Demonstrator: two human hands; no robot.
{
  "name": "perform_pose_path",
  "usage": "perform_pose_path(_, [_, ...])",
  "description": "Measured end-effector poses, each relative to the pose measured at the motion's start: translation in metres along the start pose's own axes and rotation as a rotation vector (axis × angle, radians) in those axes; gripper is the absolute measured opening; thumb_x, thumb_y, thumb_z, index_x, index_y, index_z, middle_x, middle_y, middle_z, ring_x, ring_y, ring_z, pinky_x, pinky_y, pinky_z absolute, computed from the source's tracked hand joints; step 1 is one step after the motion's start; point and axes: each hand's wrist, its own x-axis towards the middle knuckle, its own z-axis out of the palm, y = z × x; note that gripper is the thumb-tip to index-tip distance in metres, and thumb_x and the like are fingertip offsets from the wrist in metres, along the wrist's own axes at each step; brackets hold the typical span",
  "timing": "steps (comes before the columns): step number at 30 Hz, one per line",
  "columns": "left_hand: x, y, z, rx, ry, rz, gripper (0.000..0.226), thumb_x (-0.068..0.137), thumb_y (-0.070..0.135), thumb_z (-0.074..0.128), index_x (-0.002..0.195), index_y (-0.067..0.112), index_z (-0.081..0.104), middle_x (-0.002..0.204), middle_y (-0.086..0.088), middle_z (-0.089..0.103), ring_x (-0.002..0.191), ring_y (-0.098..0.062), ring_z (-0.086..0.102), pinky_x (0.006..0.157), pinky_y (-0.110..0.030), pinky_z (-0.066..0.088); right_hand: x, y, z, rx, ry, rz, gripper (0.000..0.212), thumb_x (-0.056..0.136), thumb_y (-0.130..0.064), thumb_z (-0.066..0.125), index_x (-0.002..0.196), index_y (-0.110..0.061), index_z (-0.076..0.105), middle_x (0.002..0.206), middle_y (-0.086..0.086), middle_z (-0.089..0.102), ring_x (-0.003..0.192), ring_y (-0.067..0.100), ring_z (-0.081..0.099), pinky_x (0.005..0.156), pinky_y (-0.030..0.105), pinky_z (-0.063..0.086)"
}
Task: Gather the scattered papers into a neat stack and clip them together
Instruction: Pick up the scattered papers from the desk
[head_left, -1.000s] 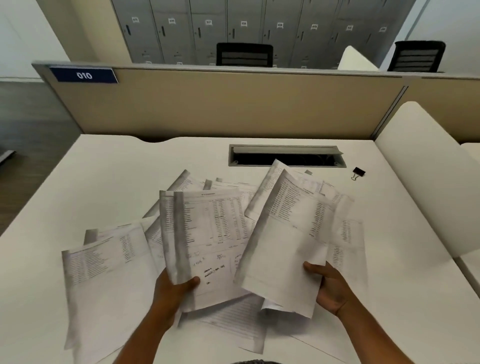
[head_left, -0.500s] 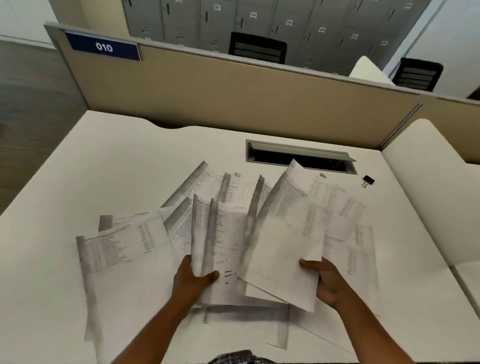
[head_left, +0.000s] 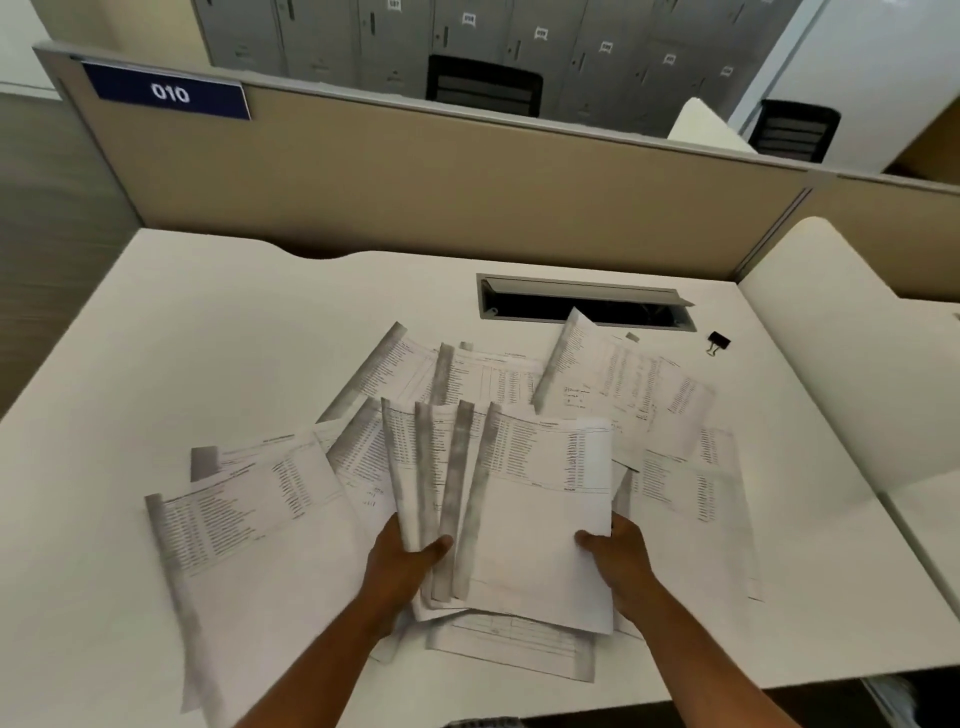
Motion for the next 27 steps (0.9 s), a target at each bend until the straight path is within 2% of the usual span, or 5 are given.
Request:
perform_pose_path(10, [-0.020,0.019,0.004,-0.084,-0.096,0.097,0.063,0.077,0.007,0.080,0.125,0.032,0.048,0.115,0.010,0.065,0.106,-0.010,0.063,0.068,-0.019,0.056,-0.012,-0.016,0.006,0.013,-0.089,-0.052,0.045,0.084,-0.022,0.083,0.124,-0.022,0.063,0.113,-0.001,0.072,0.101,0.021,0.069,0.083,0.033,0.057])
perform_pose_path(15, [-0.026,0.031,-0.006,-0.102,-0.226,0.063,0.078,0.066,0.020,0.090,0.133,0.027,0.049,0.122,0.003,0.067,0.112,-0.015,0.064,0.092,-0.034,0.055,-0.012,-0.050,-0.020,0.358,-0.451,0.032,0.053,0.080,-0.011,0.082,0.130,-0.013,0.065,0.121,0.017,0.073,0.111,0.042,0.069,0.095,0.064,0.053])
perform_pose_path(18, [-0.028,0.056,-0.002,-0.044,-0.249,0.118,0.069,0.069,0.020,0.087,0.128,0.025,0.052,0.117,0.003,0.070,0.107,-0.014,0.067,0.088,-0.034,0.057,-0.010,-0.066,-0.026,0.348,-0.421,-0.150,0.061,0.078,-0.006,0.083,0.134,-0.018,0.062,0.124,0.009,0.073,0.116,0.032,0.069,0.100,0.056,0.053])
perform_pose_path(23, [-0.033,0.109,0.029,-0.061,0.085,0.362,0.051,0.072,0.028,0.086,0.116,0.030,0.061,0.105,0.014,0.073,0.093,-0.007,0.071,0.073,-0.028,0.060,-0.003,-0.082,-0.044,0.375,-0.420,-0.357,0.058,0.080,0.001,0.080,0.133,-0.015,0.061,0.122,0.005,0.074,0.113,0.026,0.070,0.089,0.036,0.060])
perform_pose_path(27, [-0.034,0.140,0.054,0.022,0.210,0.458,0.031,0.065,0.043,0.072,0.082,0.017,0.069,0.078,0.000,0.075,0.078,-0.026,0.072,0.060,-0.024,0.057,0.010,-0.096,-0.061,0.319,-0.398,-0.474,0.075,0.065,-0.027,0.094,0.132,-0.016,0.061,0.121,0.008,0.073,0.110,0.031,0.071,0.090,0.046,0.060])
